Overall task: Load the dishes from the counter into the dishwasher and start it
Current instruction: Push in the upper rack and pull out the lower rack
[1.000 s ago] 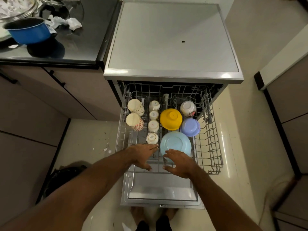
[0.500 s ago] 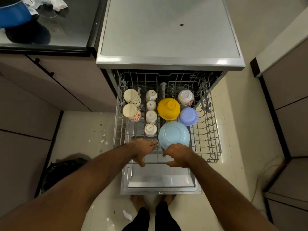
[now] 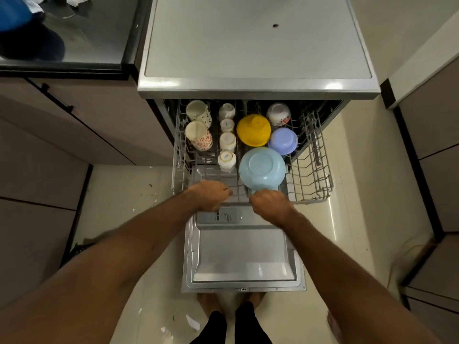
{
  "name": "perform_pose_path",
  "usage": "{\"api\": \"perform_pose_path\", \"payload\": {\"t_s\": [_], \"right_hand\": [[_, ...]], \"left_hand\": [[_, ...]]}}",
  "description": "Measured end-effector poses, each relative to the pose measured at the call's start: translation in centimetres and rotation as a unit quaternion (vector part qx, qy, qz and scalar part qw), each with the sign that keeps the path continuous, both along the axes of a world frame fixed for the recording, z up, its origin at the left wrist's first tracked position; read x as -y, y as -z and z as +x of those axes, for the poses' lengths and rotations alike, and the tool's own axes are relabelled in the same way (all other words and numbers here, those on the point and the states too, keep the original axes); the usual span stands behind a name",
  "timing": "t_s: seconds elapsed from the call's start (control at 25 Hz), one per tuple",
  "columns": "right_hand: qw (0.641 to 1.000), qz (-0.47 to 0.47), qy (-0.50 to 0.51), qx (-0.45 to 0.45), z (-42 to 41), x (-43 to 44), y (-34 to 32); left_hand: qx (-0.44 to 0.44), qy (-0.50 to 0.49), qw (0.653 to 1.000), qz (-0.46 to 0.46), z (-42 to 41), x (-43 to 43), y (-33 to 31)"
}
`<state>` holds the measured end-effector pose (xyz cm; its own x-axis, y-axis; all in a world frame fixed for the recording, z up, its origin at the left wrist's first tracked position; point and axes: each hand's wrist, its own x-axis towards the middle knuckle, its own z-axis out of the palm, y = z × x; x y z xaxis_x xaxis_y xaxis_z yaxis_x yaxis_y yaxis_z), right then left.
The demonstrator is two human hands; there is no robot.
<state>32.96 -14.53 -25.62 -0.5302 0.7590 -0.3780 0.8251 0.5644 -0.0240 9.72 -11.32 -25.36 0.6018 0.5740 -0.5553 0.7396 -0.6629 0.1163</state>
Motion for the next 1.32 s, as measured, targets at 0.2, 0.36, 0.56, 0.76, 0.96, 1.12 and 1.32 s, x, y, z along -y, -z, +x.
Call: {"api": "perform_pose_path", "payload": {"t_s": [0.2, 0.36, 0.56, 0.76, 0.96, 1.12, 1.32], "right_hand": [[0.997, 0.066, 0.026, 0.030, -1.4, -6.4, -0.6], [0.992, 0.104, 0.071, 0.023, -2.7, -11.3, -0.4], [0.985, 0.136, 0.103, 0.008, -3.6, -16.9, 0.1], [0.982, 0.148, 0.113, -0.022, -3.1, -20.0, 0.9], [0.982, 0.152, 0.098, -0.053, -2.1, -21.2, 2.2], [0.949, 0.185, 0.116, -0.229, -0.2, -19.1, 5.8], [0.987, 0.012, 0.098, -0.128, 1.7, -15.2, 15.3]], "left_hand": [[-0.021, -0.071, 0.995, 0.064, -0.3, -4.9, -0.6], [-0.060, -0.142, 0.982, 0.108, 0.1, -9.8, -1.1], [-0.042, -0.205, 0.961, 0.183, 0.6, -14.0, -1.0], [0.020, -0.204, 0.952, 0.226, 1.3, -16.5, -0.2], [0.058, -0.207, 0.951, 0.224, 3.6, -17.7, 0.7], [0.129, -0.299, 0.929, 0.175, 3.5, -18.6, 0.8], [0.089, -0.269, 0.940, 0.189, 4.2, -18.6, 2.3]]}}
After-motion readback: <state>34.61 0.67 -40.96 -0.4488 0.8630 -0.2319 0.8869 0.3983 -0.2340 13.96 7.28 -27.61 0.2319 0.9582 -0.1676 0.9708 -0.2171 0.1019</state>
